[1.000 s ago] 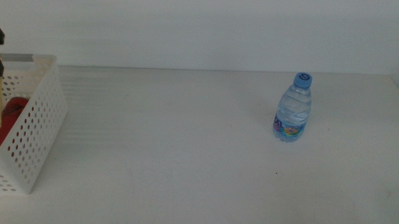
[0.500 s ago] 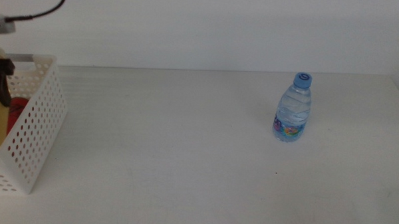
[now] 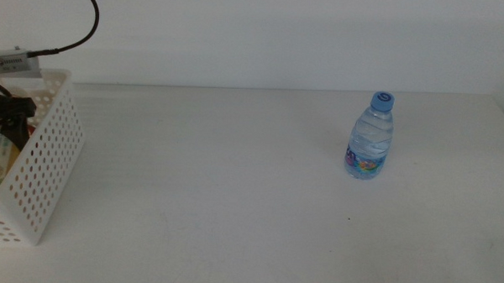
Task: Use arms to grab the bottles and put them into the dustbin to the left of the table.
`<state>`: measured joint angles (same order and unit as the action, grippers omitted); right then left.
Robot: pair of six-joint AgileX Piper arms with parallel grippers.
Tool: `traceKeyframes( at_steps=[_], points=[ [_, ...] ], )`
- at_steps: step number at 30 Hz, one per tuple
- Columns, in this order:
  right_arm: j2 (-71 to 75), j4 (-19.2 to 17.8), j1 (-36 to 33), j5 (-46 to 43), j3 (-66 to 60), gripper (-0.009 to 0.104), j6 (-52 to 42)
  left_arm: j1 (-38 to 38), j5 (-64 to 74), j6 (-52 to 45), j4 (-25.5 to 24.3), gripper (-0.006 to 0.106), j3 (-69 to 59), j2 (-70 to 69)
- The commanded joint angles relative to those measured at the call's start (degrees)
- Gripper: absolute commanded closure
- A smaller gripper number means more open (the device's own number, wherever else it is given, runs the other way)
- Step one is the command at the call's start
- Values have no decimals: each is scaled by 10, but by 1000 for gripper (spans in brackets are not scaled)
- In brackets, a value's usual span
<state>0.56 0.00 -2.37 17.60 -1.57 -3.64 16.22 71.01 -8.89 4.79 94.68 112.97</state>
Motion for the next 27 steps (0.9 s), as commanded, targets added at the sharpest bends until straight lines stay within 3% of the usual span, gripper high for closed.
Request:
traceKeyframes(
  at_steps=[1,9,18,23,27],
  points=[
    [16,0,3,-42,4,27,-9,-1,35,-12,5,74,18,-34],
    [16,0,3,-42,4,27,-9,-1,39,-18,4,10,25,-34],
    [16,0,3,-42,4,27,-9,-1,39,-17,23,10,35,-80],
    [16,0,3,-42,4,27,-9,-15,15,-44,80,10,34,-148],
    [16,0,3,-42,4,27,-9,-70,-36,-96,115,10,8,-223]
  ],
)
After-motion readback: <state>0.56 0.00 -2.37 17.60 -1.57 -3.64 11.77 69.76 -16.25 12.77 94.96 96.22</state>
